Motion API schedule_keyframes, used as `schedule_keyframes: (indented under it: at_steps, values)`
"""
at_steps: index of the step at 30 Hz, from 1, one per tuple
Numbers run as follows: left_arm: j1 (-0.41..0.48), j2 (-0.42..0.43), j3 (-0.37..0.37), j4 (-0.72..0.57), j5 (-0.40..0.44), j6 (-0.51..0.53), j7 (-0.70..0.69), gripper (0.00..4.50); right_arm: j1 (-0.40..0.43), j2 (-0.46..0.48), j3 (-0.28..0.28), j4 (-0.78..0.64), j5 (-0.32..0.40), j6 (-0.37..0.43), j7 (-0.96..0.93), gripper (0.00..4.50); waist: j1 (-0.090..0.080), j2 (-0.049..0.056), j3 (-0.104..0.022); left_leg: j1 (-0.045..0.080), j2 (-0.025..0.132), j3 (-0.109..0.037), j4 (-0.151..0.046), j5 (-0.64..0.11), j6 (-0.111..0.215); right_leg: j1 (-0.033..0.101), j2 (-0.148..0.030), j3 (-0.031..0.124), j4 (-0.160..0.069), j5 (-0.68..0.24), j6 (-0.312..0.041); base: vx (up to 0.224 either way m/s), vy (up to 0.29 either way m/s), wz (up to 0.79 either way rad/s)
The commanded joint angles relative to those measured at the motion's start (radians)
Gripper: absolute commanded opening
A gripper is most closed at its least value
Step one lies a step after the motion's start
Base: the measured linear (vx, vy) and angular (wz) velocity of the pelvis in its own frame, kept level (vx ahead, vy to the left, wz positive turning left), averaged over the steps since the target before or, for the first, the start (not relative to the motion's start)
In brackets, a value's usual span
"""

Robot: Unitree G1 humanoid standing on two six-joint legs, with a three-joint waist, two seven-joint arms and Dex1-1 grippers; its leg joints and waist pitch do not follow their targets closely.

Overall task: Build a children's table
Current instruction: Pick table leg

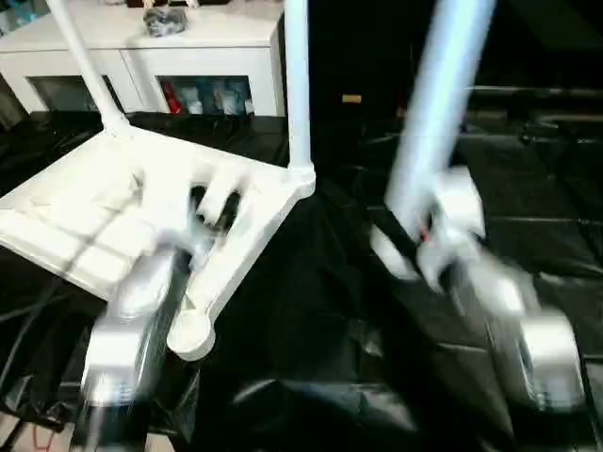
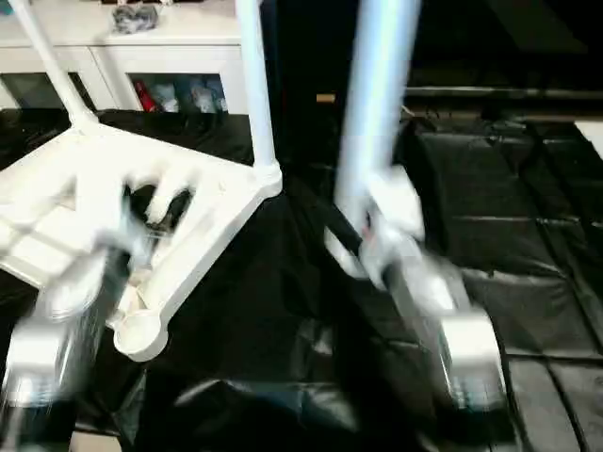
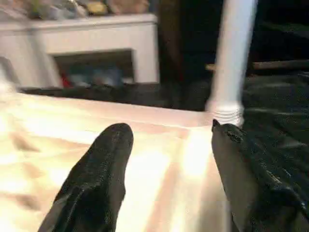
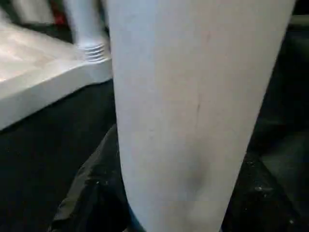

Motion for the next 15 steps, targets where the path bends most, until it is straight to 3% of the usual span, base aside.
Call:
schedule_keyframes:
  at_steps: [1,3,4,6,7,9,11,13,15]
  values:
    - [0.020,-0.018,0.019,-0.019,0.038,-0.045,0.051,3.00,0.009,0.025,-0.038,-0.062,-0.018,-0.092,-0.031,1.91,-0.003,-0.021,-0.060,0.015,0.053,-0.035,-0.081,-0.233,0.006,0.044,-0.088,0.053,-0.103,-0.358,-0.081,0.000,0.000,0.00]
    - [0.034,-0.039,0.027,-0.023,0.046,-0.058,0.077,3.00,0.031,0.048,-0.064,-0.063,-0.017,-0.132,-0.056,1.91,-0.011,-0.019,-0.054,0.015,0.052,-0.036,-0.083,-0.250,0.010,0.037,-0.087,0.052,-0.113,-0.436,-0.057,0.000,0.000,0.00]
    - [0.037,-0.048,0.028,-0.029,0.045,-0.061,0.091,3.00,0.036,0.061,-0.071,-0.051,-0.018,-0.164,-0.077,1.91,-0.014,-0.025,-0.054,0.017,0.052,-0.037,-0.084,-0.256,0.008,0.034,-0.086,0.052,-0.116,-0.462,-0.041,0.000,0.000,0.00]
    - [0.039,-0.044,0.019,-0.040,0.049,-0.060,0.100,3.00,0.030,0.065,-0.053,-0.008,-0.059,-0.245,-0.116,1.91,-0.017,-0.027,-0.053,0.014,0.045,-0.033,-0.081,-0.262,0.022,0.033,-0.101,0.060,-0.120,-0.509,-0.044,0.000,0.000,0.00]
    - [0.039,-0.043,0.018,-0.041,0.050,-0.059,0.101,3.00,0.027,0.067,-0.051,-0.001,-0.066,-0.259,-0.124,1.91,-0.016,-0.029,-0.053,0.005,0.043,-0.034,-0.079,-0.245,0.044,0.042,-0.115,0.067,-0.122,-0.523,-0.052,0.000,0.000,0.00]
    - [0.044,-0.040,0.016,-0.039,0.056,-0.064,0.104,3.00,0.007,0.084,-0.081,0.025,-0.089,-0.285,-0.192,1.91,-0.011,-0.036,-0.055,-0.003,0.040,-0.036,-0.069,-0.200,0.085,0.047,-0.138,0.081,-0.127,-0.530,-0.069,0.000,0.000,0.00]
    - [0.051,-0.042,0.015,-0.036,0.068,-0.071,0.103,3.00,0.001,0.091,-0.112,0.033,-0.106,-0.252,-0.249,1.91,0.001,-0.033,-0.057,-0.006,0.041,-0.047,-0.040,-0.150,0.140,0.052,-0.183,0.110,-0.142,-0.545,-0.099,-0.006,0.035,0.01]
    - [0.053,-0.045,0.016,-0.036,0.071,-0.076,0.102,3.00,0.008,0.090,-0.121,0.030,-0.071,-0.227,-0.207,1.91,0.007,-0.031,-0.059,-0.003,0.048,-0.051,-0.046,-0.135,0.167,0.052,-0.180,0.104,-0.141,-0.496,-0.126,-0.007,0.081,0.04]
    - [0.055,-0.043,0.011,-0.033,0.075,-0.077,0.099,3.00,0.030,0.087,-0.112,0.021,-0.035,-0.238,-0.140,1.91,0.002,-0.016,-0.066,0.006,0.045,-0.041,-0.064,-0.142,0.201,0.047,-0.146,0.083,-0.123,-0.375,-0.154,0.004,0.098,0.07]
